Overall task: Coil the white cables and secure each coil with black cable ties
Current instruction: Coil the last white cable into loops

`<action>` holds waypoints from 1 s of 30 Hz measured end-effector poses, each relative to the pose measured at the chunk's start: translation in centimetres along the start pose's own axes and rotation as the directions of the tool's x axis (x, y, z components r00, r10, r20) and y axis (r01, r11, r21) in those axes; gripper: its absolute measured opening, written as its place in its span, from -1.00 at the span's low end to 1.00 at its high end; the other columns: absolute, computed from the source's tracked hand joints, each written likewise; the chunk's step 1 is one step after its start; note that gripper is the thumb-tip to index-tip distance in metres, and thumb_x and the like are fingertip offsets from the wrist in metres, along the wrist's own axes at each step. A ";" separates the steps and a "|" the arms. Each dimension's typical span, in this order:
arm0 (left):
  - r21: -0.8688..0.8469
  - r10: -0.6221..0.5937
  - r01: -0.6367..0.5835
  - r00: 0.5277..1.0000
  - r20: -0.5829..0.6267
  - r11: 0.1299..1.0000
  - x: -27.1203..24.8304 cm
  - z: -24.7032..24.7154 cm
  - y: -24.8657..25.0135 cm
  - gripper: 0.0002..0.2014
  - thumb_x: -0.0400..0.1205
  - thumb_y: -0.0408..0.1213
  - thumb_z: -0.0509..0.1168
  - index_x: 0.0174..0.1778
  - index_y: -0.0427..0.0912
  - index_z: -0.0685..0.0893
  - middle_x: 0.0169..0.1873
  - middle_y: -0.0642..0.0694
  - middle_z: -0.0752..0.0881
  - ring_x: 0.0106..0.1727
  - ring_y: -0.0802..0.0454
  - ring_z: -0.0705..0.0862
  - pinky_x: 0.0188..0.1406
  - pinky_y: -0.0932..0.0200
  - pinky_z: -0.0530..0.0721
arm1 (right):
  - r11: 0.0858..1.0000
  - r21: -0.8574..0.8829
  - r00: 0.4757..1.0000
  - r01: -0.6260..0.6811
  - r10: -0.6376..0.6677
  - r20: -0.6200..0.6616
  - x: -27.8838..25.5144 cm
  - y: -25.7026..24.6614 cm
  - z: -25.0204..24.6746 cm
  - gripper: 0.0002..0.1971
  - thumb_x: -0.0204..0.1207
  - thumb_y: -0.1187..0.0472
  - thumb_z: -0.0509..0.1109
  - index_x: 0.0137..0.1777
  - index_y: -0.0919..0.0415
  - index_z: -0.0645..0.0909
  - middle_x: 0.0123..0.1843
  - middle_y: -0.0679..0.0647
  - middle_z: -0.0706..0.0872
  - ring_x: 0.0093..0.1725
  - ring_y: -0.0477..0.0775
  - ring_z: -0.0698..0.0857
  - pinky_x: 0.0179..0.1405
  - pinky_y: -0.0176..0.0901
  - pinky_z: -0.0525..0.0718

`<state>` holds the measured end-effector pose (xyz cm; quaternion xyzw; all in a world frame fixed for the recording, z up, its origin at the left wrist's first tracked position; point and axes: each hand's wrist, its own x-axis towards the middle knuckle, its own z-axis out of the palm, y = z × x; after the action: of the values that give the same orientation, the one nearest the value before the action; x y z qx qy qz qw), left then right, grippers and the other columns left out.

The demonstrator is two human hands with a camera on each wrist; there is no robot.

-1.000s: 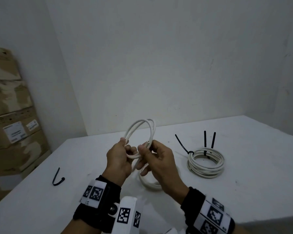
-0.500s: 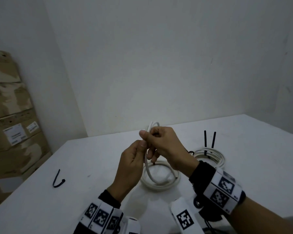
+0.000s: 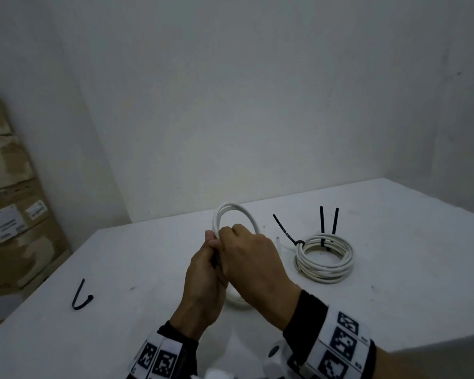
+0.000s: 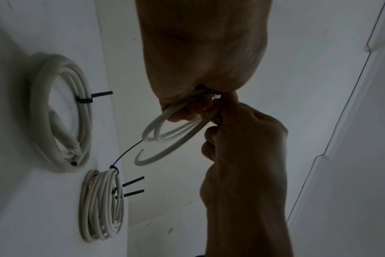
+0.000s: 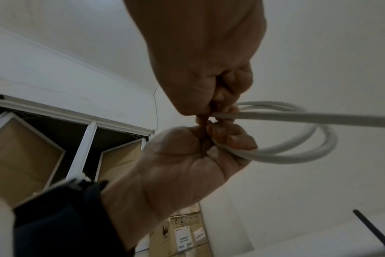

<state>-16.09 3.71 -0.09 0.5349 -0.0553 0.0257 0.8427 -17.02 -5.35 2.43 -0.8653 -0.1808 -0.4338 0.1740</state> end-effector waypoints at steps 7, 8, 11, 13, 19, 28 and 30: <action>-0.065 -0.060 0.061 0.998 0.015 0.996 0.3 -0.4 -0.5 -0.57 0.76 -0.06 0.03 -0.01 -0.27 0.71 -0.03 -0.27 0.79 0.07 -0.06 0.77 0.11 0.03 0.67 | 0.993 0.008 0.990 0.114 -0.113 -0.079 -0.5 0.7 1.0 -0.81 0.46 0.15 0.27 -0.33 0.19 0.54 -0.54 0.02 0.53 -0.73 -0.03 0.37 -0.69 -0.32 0.15; -0.077 -0.074 0.075 0.997 0.019 0.994 0.3 -0.6 -0.5 -0.58 0.77 -0.08 0.03 -0.03 -0.28 0.71 -0.03 -0.28 0.78 0.07 -0.08 0.76 0.13 0.02 0.67 | 0.989 0.004 0.988 0.148 -0.148 -0.054 -0.7 0.9 1.3 -0.88 0.41 0.17 0.34 -0.29 0.19 0.54 -0.52 0.02 0.54 -0.72 -0.05 0.36 -0.70 -0.34 0.16; -0.122 -0.120 0.127 0.991 0.059 0.984 0.4 -0.9 -0.3 -0.58 0.77 -0.10 0.02 0.00 -0.33 0.69 -0.05 -0.28 0.75 0.05 -0.10 0.74 0.13 0.01 0.66 | 0.984 -0.024 0.984 0.178 -0.178 0.002 -1.1 1.1 1.7 -0.86 0.44 0.11 0.16 -0.12 0.16 0.44 -0.47 0.03 0.58 -0.69 -0.06 0.48 -0.73 -0.33 0.22; -0.145 -0.154 0.162 0.986 0.065 0.976 0.3 -0.9 -0.1 -0.53 0.76 -0.07 0.01 0.16 -0.42 0.65 0.06 -0.33 0.72 0.15 -0.17 0.70 0.24 -0.04 0.59 | 0.981 -0.044 0.981 0.192 -0.192 -0.001 -1.5 1.1 1.8 -0.86 0.45 0.13 0.14 -0.06 0.16 0.39 -0.43 0.06 0.63 -0.65 -0.03 0.55 -0.78 -0.29 0.34; -0.195 -0.133 0.140 0.990 0.049 0.971 0.4 -0.7 -0.6 -0.50 0.74 0.04 0.04 -0.02 -0.31 0.71 -0.03 -0.27 0.73 0.09 -0.14 0.73 0.18 -0.07 0.64 | 0.975 -0.086 0.979 0.203 -0.201 0.035 -1.9 1.0 1.7 -0.54 0.21 0.18 0.63 0.06 0.20 0.53 -0.35 0.09 0.65 -0.55 -0.01 0.58 -0.75 -0.27 0.40; -0.155 0.100 -0.106 0.994 -0.042 0.982 0.6 0.8 0.6 -0.59 0.61 0.06 0.15 -0.24 -0.25 0.60 -0.42 -0.08 0.61 -0.35 0.07 0.63 -0.42 0.26 0.68 | 0.983 0.172 0.996 0.069 -0.059 -0.063 -3.5 1.8 2.4 -0.51 0.57 0.12 0.17 0.52 -0.02 0.35 -0.14 0.08 0.59 -0.23 0.01 0.56 -0.42 -0.22 0.58; -0.178 0.123 -0.123 0.992 -0.013 0.976 0.5 1.4 0.7 -0.59 0.64 0.05 0.10 -0.26 -0.24 0.57 -0.47 -0.07 0.56 -0.41 0.09 0.58 -0.47 0.27 0.66 | 0.967 0.250 0.991 0.056 -0.024 -0.129 -4.0 1.9 2.5 -0.54 0.60 0.11 0.20 0.52 -0.04 0.35 -0.10 0.09 0.57 -0.16 0.03 0.54 -0.29 -0.21 0.58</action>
<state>-15.80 2.79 1.20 0.4528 -0.0896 0.0731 0.8841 -16.62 -6.54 -2.50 -0.8033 -0.2409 -0.4641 0.2852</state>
